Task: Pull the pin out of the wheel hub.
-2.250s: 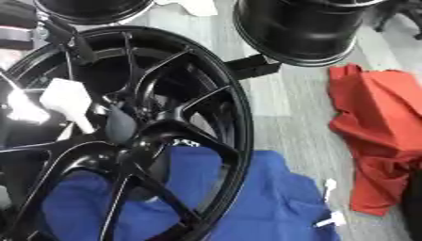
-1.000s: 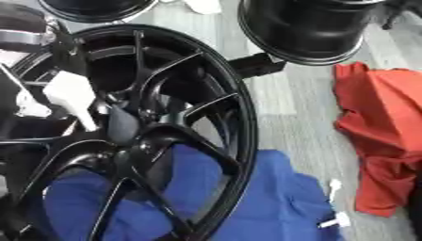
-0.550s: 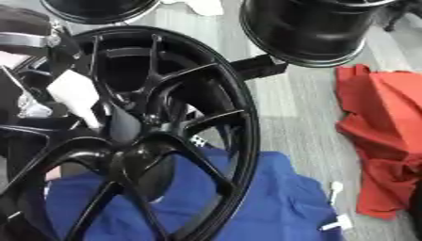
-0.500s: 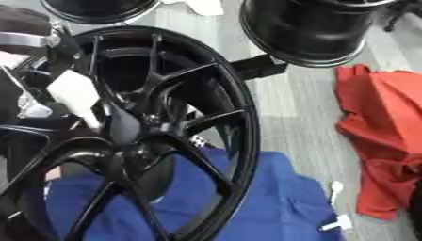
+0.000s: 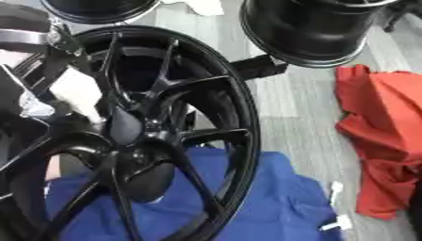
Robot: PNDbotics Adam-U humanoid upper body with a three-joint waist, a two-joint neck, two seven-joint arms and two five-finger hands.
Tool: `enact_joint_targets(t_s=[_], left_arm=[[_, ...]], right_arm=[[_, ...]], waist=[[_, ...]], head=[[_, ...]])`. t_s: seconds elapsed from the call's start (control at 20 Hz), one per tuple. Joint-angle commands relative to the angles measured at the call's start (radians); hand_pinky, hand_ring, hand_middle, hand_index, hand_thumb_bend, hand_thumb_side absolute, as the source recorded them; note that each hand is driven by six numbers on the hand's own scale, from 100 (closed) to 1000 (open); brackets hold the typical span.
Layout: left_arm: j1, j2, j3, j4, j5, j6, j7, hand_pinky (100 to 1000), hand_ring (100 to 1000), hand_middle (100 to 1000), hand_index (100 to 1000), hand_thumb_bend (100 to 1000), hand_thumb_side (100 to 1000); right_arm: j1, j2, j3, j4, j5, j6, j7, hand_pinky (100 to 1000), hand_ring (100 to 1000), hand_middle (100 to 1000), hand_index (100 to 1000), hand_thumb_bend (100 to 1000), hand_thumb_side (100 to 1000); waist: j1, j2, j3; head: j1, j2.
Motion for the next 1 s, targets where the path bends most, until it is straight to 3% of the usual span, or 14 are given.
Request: enact_joint_targets(t_s=[0.05, 0.25, 0.6, 1.0], left_arm=[[-0.020, 0.021, 0.041, -0.033, 0.003, 0.023, -0.008, 621, 463, 254, 352, 299, 175], [-0.022, 0.025, 0.064, -0.056, 0.003, 0.034, -0.008, 614, 456, 237, 337, 295, 176], [-0.012, 0.038, 0.071, -0.070, -0.005, 0.025, -0.008, 572, 432, 215, 312, 387, 204], [-0.044, 0.051, 0.202, -0.141, 0.037, 0.068, 0.008, 550, 406, 178, 290, 328, 166]], right_arm=[[-0.002, -0.026, -0.014, -0.009, -0.003, -0.002, -0.005, 485, 457, 554, 669, 100, 466], [-0.001, -0.027, -0.014, -0.010, -0.002, -0.002, -0.006, 486, 457, 554, 669, 100, 466], [0.001, -0.023, -0.016, -0.012, -0.003, -0.003, -0.009, 486, 457, 554, 669, 100, 467], [0.009, -0.022, -0.016, -0.012, -0.002, -0.005, -0.010, 486, 456, 554, 668, 100, 466]], waist=[[0.002, -0.022, 0.000], [0.002, -0.024, 0.000], [0.001, -0.022, -0.001], [-0.005, -0.026, 0.005]], head=[[0.001, -0.010], [0.001, -0.008], [0.005, -0.011], [0.000, -0.012]])
